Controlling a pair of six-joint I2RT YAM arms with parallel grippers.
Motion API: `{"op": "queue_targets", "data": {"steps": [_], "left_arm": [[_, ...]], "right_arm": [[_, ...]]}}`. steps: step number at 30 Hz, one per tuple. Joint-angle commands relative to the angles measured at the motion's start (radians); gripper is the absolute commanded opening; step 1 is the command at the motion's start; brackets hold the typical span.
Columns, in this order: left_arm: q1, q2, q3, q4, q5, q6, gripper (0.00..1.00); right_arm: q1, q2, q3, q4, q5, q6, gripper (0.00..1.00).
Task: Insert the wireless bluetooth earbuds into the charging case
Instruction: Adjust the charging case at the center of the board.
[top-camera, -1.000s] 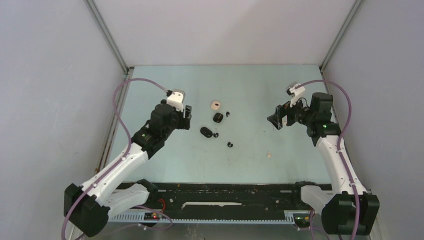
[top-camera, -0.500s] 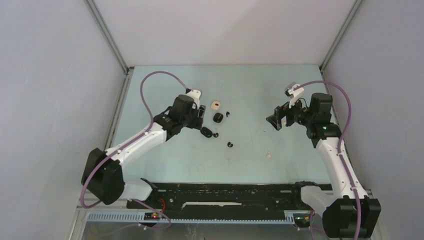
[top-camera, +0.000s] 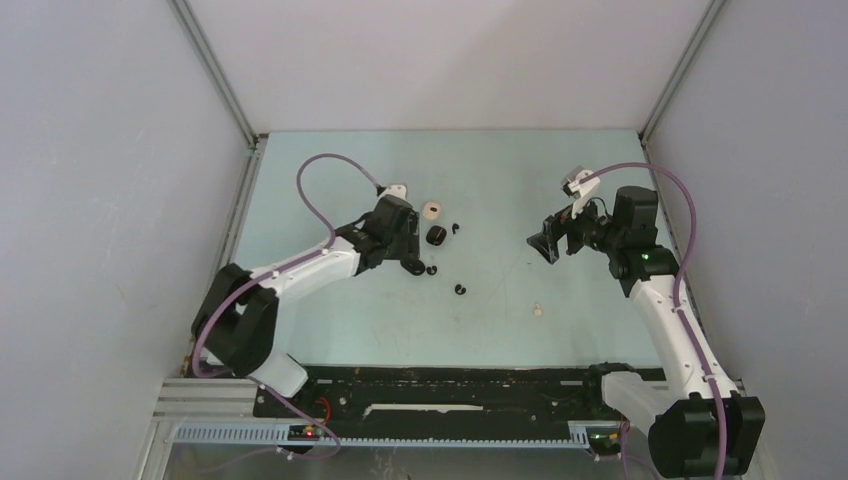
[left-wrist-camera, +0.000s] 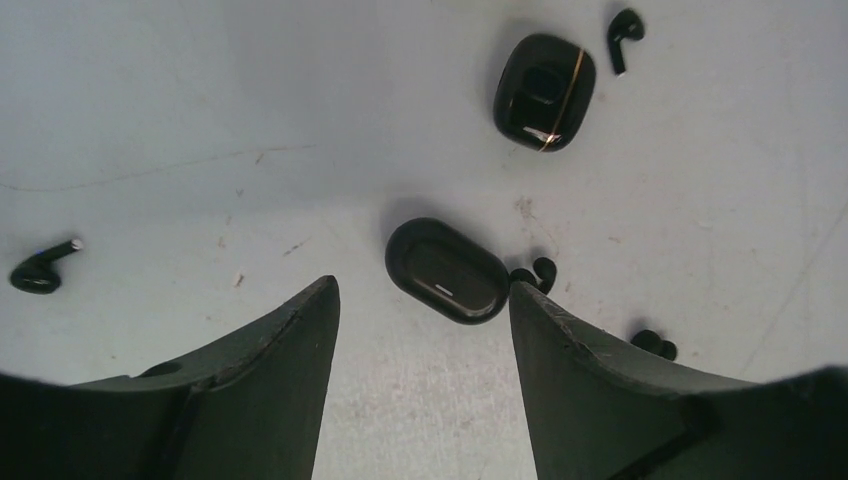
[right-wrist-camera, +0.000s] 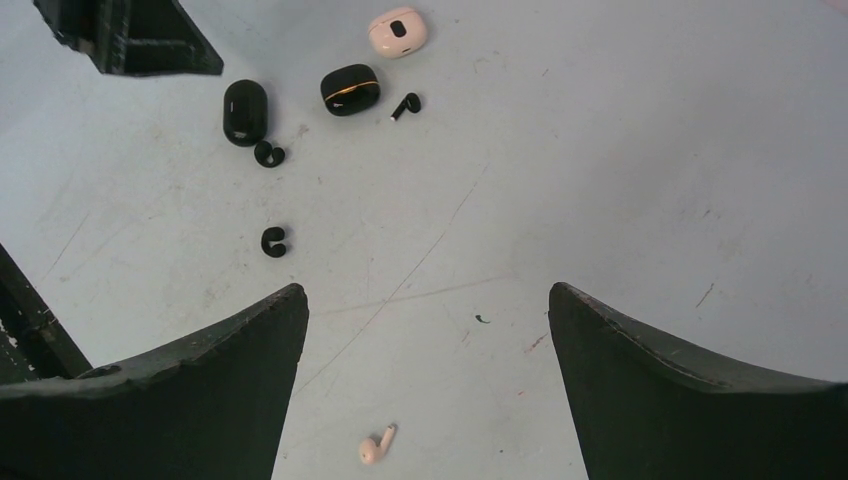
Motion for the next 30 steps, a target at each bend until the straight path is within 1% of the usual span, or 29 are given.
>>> {"op": "queue_targets", "data": {"steps": [1,7,17,21,24,30], "left_arm": [[-0.034,0.076,0.031,0.021,-0.082,-0.069,0.70],[-0.049,0.146,0.055,0.023,-0.086,-0.076,0.70],[-0.052,0.211,0.113,0.023,-0.049,-0.048,0.71],[-0.046,0.259,0.204,-0.039,-0.053,0.020,0.71],[-0.036,0.288,0.261,-0.084,-0.001,0.053,0.71],[-0.006,0.306,0.279,-0.110,0.049,0.056,0.71]], "right_arm": [[0.007,-0.009,0.013,0.006,0.001,-0.016,0.92],[0.007,-0.003,0.013,0.005,0.007,-0.022,0.92],[0.013,0.011,0.014,0.002,0.013,-0.030,0.92],[0.013,0.014,0.013,0.001,0.014,-0.030,0.92],[0.013,0.014,0.013,0.000,0.016,-0.031,0.92],[0.014,0.017,0.013,0.000,0.015,-0.033,0.92]]}}
